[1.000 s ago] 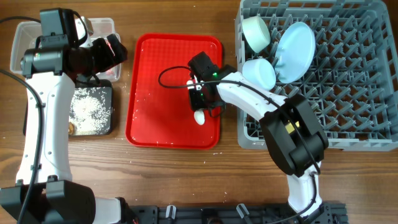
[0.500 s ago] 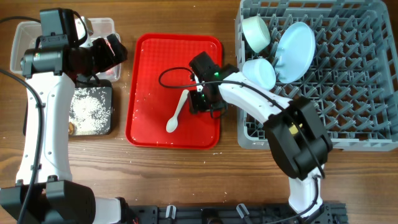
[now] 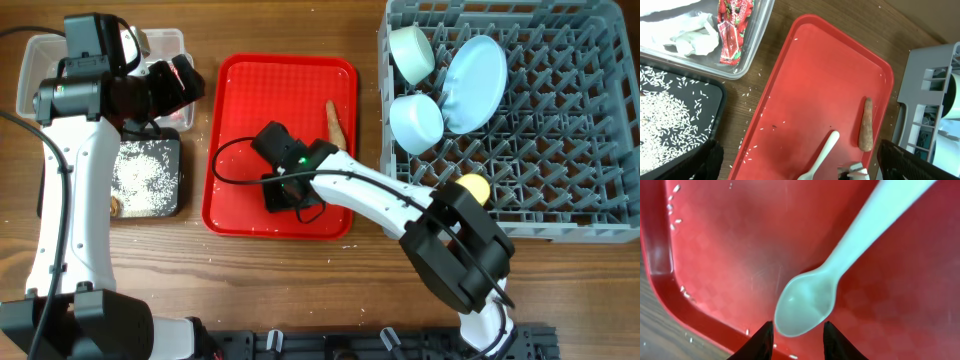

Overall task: Sort waste into correct bins and load items into the dishwasher rack
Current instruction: 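Carry the white spoon to the dish rack and drop it in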

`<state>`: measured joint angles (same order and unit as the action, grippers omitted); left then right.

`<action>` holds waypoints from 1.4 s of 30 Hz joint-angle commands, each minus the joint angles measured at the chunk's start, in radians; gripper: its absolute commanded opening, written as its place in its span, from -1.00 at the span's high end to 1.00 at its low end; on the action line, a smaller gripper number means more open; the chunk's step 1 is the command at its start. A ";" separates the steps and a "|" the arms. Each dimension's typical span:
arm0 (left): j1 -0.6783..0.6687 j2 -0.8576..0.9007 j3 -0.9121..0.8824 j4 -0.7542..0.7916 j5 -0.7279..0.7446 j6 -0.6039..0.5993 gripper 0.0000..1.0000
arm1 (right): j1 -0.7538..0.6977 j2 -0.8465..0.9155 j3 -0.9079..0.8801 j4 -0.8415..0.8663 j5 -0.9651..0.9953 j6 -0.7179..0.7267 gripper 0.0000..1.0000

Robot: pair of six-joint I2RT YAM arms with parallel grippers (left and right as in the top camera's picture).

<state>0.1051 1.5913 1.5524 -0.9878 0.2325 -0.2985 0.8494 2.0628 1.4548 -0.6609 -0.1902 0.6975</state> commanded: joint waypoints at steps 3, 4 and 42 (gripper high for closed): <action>0.005 0.000 0.006 0.003 0.002 0.002 -1.00 | -0.032 0.030 -0.010 0.040 0.095 0.038 0.31; 0.005 0.000 0.006 0.003 0.002 0.002 -1.00 | -0.037 0.030 -0.010 0.052 0.115 0.039 0.31; 0.005 0.000 0.006 0.003 0.002 0.002 -1.00 | -0.202 -0.191 0.073 -0.011 0.032 -0.157 0.91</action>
<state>0.1051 1.5913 1.5524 -0.9878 0.2325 -0.2985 0.7197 2.0899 1.5200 -0.6308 -0.2012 0.5789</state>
